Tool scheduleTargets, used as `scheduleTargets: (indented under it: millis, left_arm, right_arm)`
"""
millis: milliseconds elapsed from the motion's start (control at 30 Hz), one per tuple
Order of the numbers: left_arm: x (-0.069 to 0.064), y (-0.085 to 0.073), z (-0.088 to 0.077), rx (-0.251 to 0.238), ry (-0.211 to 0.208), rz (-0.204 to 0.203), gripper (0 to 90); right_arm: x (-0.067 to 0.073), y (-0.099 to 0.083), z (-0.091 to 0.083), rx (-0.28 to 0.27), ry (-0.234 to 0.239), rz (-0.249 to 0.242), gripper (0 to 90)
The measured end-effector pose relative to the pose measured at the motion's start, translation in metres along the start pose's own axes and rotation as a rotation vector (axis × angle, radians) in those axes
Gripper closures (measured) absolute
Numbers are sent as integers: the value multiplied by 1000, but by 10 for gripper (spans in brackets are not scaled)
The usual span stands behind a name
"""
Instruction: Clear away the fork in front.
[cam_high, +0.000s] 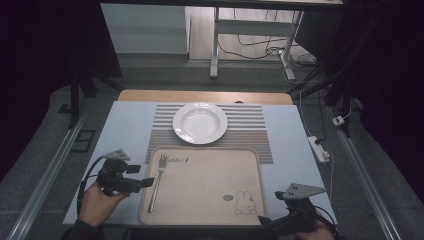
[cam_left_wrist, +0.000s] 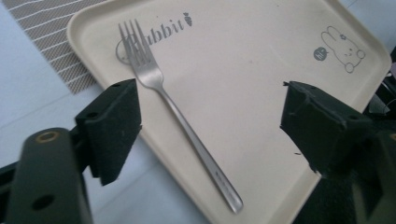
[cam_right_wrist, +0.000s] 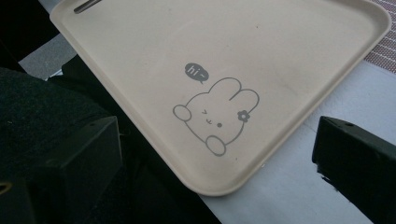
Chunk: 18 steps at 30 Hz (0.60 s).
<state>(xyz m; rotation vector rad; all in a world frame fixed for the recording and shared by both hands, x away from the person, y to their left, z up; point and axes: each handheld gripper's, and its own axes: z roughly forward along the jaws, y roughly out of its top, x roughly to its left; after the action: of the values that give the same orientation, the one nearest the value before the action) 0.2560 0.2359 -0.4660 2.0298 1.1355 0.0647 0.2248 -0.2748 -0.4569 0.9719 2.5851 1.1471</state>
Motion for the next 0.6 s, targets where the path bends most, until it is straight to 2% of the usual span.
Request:
scheduleTargets:
  millis: [167, 400, 600]
  left_arm:
    - [-1, -15, -15, -33, -17, -14, 137]
    - [-7, -32, -30, -62, 4, -12, 36]
    - [-8, -48, -38, -82, 0, -18, 7]
  right_arm:
    - [-1, 0, 0, 0, 1, 3, 9]
    - [-1, 0, 0, 1, -1, 8, 10]
    - [-1, 0, 0, 6, -4, 13, 10]
